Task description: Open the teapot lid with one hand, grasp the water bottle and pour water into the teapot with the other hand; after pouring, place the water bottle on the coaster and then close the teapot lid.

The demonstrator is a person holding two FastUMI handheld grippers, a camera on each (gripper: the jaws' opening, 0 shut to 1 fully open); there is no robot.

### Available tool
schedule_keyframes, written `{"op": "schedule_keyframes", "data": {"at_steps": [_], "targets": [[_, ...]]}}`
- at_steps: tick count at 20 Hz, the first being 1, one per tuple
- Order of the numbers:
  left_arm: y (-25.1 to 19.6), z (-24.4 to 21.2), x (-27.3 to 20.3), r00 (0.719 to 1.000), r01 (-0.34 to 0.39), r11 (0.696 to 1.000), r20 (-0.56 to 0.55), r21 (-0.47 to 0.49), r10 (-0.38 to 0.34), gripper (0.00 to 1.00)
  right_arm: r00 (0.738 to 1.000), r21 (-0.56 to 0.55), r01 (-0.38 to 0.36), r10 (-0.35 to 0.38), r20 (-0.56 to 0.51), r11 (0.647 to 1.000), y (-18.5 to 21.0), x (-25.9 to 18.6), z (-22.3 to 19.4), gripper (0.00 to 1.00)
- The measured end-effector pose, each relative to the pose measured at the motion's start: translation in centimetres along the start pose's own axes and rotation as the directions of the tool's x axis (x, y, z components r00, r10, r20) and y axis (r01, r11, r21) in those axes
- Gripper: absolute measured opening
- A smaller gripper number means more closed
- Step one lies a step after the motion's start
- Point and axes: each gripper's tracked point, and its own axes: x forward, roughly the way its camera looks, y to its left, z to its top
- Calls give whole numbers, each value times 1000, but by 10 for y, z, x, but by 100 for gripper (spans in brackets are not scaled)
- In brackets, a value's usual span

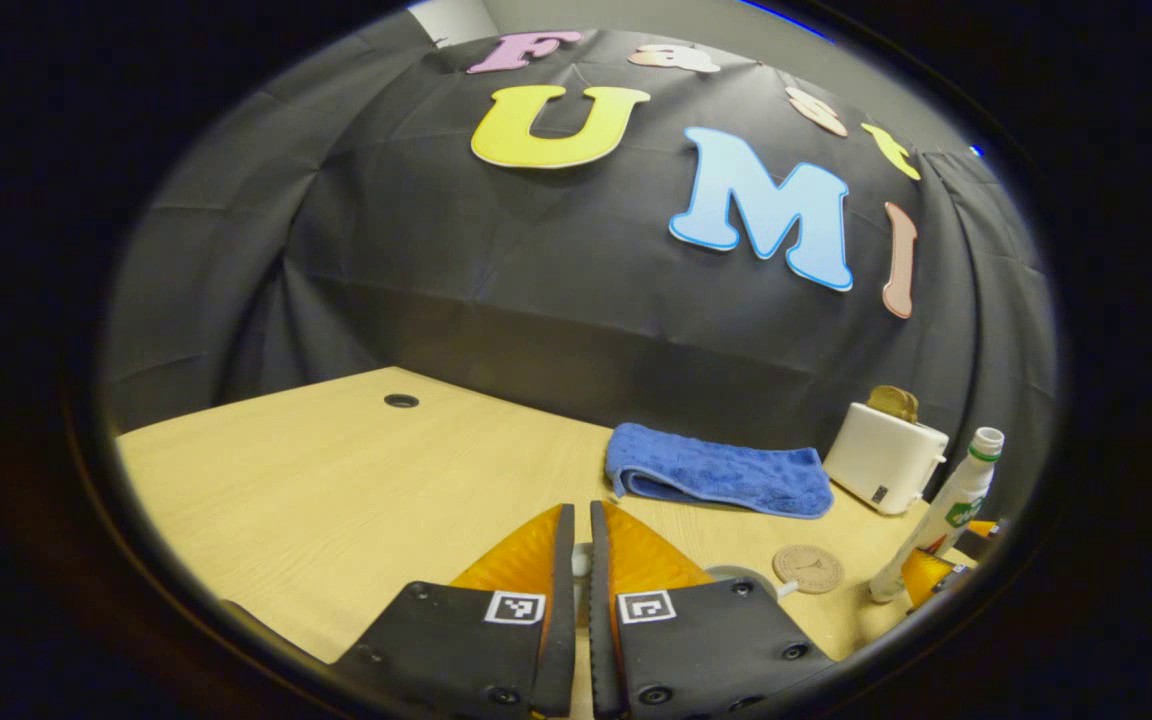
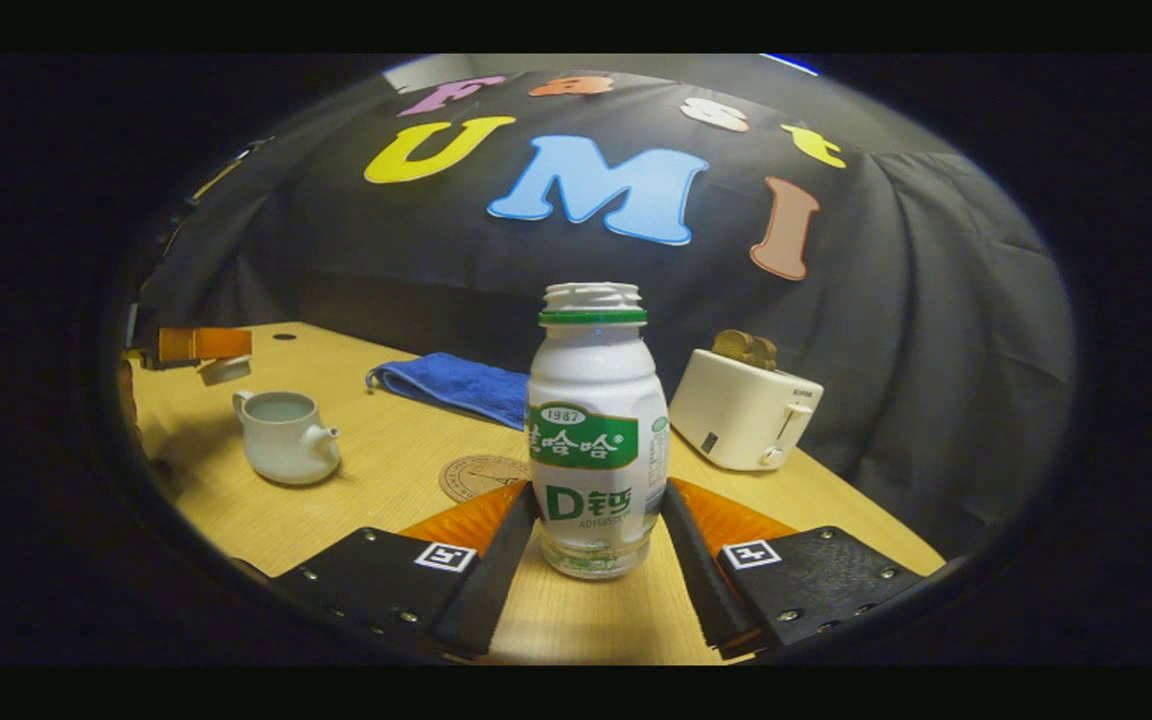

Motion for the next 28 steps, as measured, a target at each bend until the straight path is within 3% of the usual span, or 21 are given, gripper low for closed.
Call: {"op": "schedule_keyframes", "data": {"at_steps": [3, 6, 9, 13, 24, 28], "targets": [[5, 0, 0, 1000, -6, 1000, 1, -14, 6, 17, 1000, -174, 9, -9, 6, 985, 8, 6, 3, 75], [13, 2, 0, 1000, -24, 1000, 4, -18, 24, 17, 999, -333, 27, -14, 40, 943, 14, 13, 17, 75], [19, 0, 1, 1000, -30, 999, -1, -38, 30, 17, 993, -495, 84, -30, 115, 865, 15, 19, 40, 75], [25, -2, 3, 999, -40, 998, -9, -53, 39, 16, 977, -659, 161, -24, 213, 735, 17, 25, 68, 75], [33, -1, 2, 998, -56, 997, -13, -56, 56, 17, 945, -838, 257, 56, 322, 482, 41, 30, 95, 75], [34, -2, 2, 998, -62, 996, -16, -58, 61, 17, 937, -867, 275, 84, 338, 416, 44, 34, 102, 75]]}}
